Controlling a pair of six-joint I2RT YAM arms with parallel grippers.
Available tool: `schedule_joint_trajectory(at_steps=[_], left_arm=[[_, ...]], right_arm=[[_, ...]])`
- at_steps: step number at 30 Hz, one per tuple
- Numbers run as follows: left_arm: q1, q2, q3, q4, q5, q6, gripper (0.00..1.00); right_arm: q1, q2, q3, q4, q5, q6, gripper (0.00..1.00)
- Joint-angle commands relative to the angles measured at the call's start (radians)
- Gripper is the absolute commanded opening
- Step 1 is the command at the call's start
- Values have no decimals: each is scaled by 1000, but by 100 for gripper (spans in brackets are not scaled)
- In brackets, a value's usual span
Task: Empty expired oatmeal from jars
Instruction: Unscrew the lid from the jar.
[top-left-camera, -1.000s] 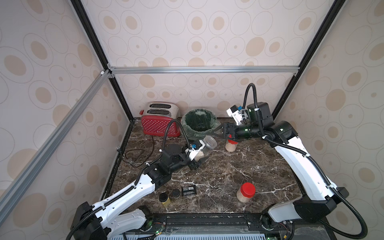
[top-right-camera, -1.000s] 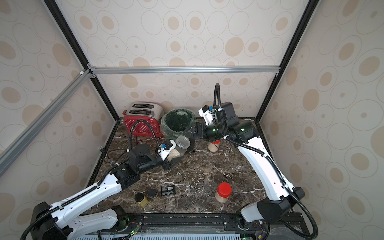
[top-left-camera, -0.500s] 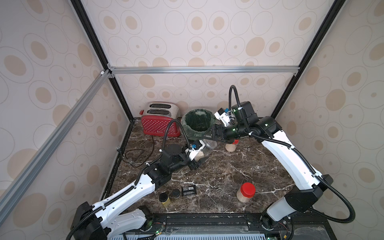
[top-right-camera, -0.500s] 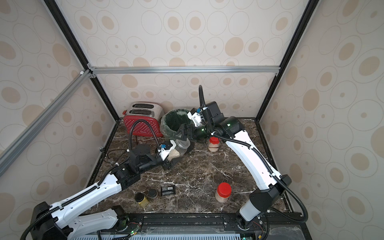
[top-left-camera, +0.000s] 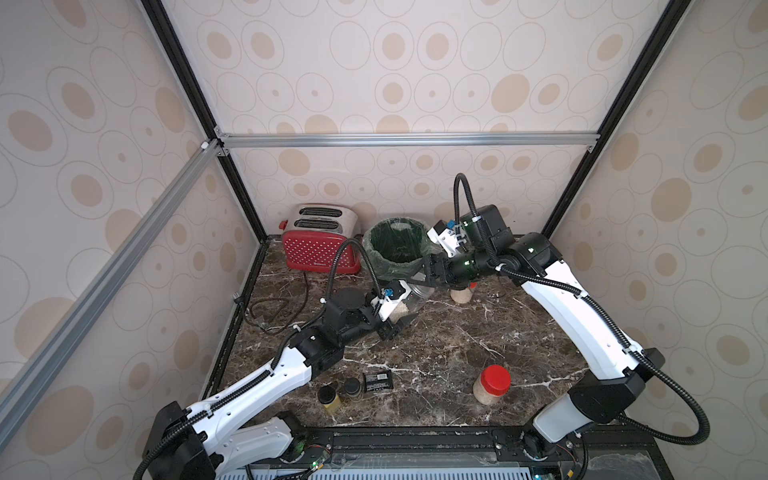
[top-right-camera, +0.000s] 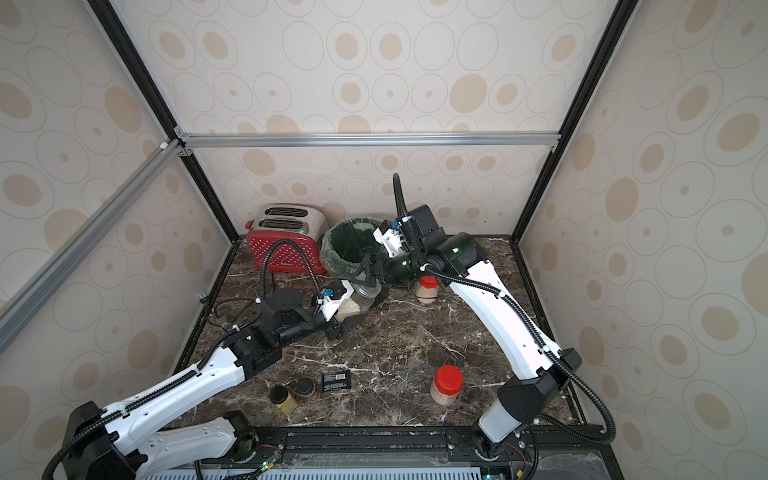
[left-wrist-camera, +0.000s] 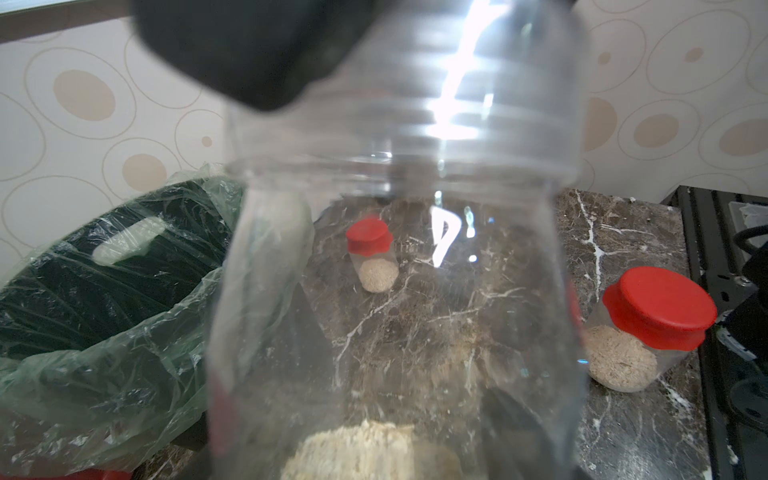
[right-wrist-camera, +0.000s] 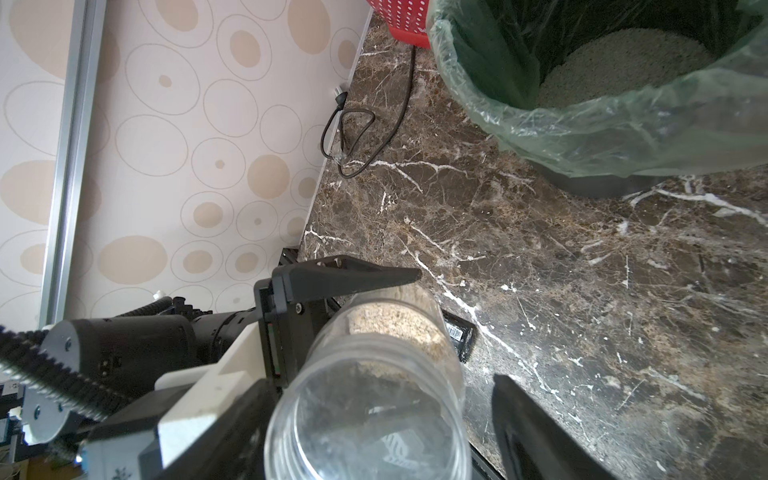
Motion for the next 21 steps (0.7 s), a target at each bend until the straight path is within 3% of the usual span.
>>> schedule_joint_trajectory(at_steps=[1, 7, 11, 15, 19, 21], left_arm=[[-6, -2, 29, 33, 6, 30, 65], [-5, -8, 30, 31, 3, 29, 65], [-5, -15, 29, 31, 9, 26, 65], [-5, -21, 27, 36, 17, 20, 65], [-5, -17, 27, 43, 30, 14, 65], [-5, -17, 27, 46, 36, 9, 65]], right_arm=[[9, 10, 21, -31, 2, -21, 78], [11, 23, 46, -44, -23, -66, 59], [10, 36, 55, -12, -116, -159, 59], [11, 49, 68, 1, -174, -364, 57], [0, 58, 83, -17, -234, -563, 46], [-8, 49, 74, -15, -281, -649, 46]])
